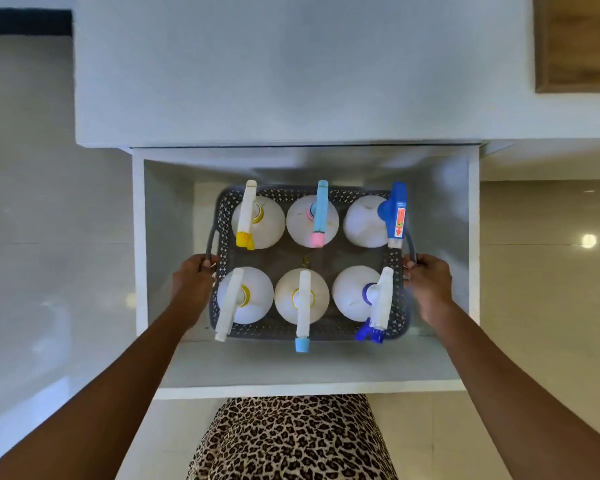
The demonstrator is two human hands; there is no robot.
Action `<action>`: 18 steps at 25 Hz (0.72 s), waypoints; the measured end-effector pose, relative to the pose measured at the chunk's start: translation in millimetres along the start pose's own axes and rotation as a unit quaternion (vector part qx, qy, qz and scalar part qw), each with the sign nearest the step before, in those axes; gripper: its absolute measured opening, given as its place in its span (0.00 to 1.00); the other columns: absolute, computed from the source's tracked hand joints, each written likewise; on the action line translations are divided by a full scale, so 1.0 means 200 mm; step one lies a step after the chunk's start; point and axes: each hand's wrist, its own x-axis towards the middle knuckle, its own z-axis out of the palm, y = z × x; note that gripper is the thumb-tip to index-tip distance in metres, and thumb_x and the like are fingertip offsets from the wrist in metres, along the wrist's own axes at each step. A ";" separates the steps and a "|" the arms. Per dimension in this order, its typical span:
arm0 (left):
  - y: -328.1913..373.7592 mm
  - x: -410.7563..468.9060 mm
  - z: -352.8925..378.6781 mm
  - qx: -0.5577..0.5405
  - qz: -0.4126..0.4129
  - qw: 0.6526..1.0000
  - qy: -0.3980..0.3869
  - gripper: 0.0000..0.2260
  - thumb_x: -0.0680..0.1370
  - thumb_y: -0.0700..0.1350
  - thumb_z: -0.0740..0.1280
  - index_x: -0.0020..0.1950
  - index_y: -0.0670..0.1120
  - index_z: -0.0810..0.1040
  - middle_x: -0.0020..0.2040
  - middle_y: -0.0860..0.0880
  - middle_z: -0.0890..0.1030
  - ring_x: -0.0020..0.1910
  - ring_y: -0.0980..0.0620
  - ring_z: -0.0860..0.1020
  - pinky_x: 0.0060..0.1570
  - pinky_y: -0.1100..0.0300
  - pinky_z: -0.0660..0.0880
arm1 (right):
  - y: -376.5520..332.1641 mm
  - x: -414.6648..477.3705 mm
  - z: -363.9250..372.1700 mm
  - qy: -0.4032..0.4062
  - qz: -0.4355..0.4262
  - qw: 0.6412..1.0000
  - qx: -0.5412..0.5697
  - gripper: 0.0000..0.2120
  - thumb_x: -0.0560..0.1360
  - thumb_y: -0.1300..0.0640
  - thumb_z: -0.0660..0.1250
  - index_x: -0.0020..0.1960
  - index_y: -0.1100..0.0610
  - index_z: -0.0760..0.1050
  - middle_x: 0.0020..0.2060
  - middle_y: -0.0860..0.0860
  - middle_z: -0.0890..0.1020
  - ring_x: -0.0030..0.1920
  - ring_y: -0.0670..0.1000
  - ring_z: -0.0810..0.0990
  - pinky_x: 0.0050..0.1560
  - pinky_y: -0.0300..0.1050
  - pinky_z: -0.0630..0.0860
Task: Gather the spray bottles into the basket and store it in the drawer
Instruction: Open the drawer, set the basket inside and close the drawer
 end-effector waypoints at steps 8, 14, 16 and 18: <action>-0.11 0.22 0.17 0.034 -0.044 0.998 0.017 0.11 0.79 0.38 0.55 0.52 0.40 0.76 0.51 0.39 0.80 0.48 0.45 0.76 0.49 0.50 0.76 | 0.11 0.25 0.19 -0.020 0.018 1.000 -0.013 0.07 0.75 0.64 0.61 0.44 0.57 0.77 0.40 0.58 0.79 0.41 0.56 0.77 0.46 0.54 0.75; -0.11 0.28 0.22 0.045 -0.068 0.996 0.018 0.12 0.79 0.37 0.55 0.54 0.41 0.77 0.54 0.38 0.80 0.49 0.44 0.76 0.54 0.46 0.77 | 0.10 0.28 0.21 -0.002 0.019 0.999 -0.038 0.08 0.75 0.63 0.61 0.42 0.56 0.77 0.38 0.55 0.80 0.40 0.54 0.78 0.46 0.52 0.77; -0.09 0.30 0.23 0.056 -0.070 0.996 0.022 0.12 0.78 0.36 0.55 0.54 0.40 0.77 0.55 0.38 0.79 0.48 0.44 0.76 0.48 0.52 0.78 | 0.10 0.30 0.22 0.000 0.018 0.999 -0.043 0.08 0.74 0.63 0.61 0.41 0.54 0.77 0.38 0.55 0.80 0.41 0.54 0.78 0.48 0.53 0.77; -0.08 0.31 0.24 0.074 -0.070 0.995 0.023 0.13 0.78 0.36 0.54 0.55 0.40 0.77 0.55 0.39 0.79 0.47 0.47 0.74 0.37 0.63 0.72 | 0.10 0.31 0.23 0.003 0.020 0.999 -0.048 0.08 0.74 0.63 0.61 0.40 0.54 0.77 0.37 0.55 0.80 0.41 0.55 0.77 0.49 0.53 0.77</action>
